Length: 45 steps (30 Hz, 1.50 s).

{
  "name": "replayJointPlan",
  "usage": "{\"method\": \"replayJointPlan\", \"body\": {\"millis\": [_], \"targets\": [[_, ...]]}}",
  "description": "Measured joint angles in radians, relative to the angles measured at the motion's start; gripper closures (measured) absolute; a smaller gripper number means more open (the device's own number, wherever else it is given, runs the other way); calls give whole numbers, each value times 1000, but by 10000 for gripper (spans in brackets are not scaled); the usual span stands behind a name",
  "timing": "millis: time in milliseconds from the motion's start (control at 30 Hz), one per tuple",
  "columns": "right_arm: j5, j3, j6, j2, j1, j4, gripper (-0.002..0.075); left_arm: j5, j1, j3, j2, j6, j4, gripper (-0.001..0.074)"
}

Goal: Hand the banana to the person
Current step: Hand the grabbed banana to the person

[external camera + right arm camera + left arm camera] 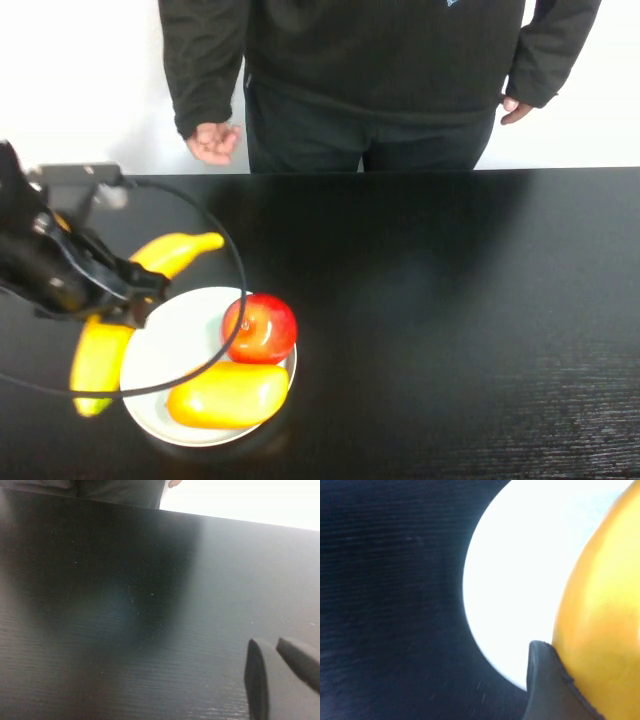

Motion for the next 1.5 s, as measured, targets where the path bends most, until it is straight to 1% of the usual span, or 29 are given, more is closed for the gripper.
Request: {"method": "replayJointPlan", "body": {"millis": [233,300,500,733,900,1067,1167,1267,1367,1500], "targets": [[0,0,0,0,0,0,736,298,0,-137,-140,-6,69,455],[0,0,0,0,0,0,736,345,-2,-181,-166,-8,71,455],[0,0,0,0,0,0,736,377,-2,-303,-248,-8,81,455],[0,0,0,0,0,0,736,394,-2,-395,-288,28,77,455],[0,0,0,0,0,0,736,400,-2,-496,-243,97,57,455],[0,0,0,0,0,0,736,402,-7,-647,-134,226,-30,455],[0,0,0,0,0,0,736,402,-49,-744,-39,251,-51,455],[0,0,0,0,0,0,736,400,-129,-832,64,261,-34,455],[0,0,0,0,0,0,736,400,-222,-883,158,277,23,455],[0,0,0,0,0,0,736,399,-302,-901,272,295,100,455]]}}
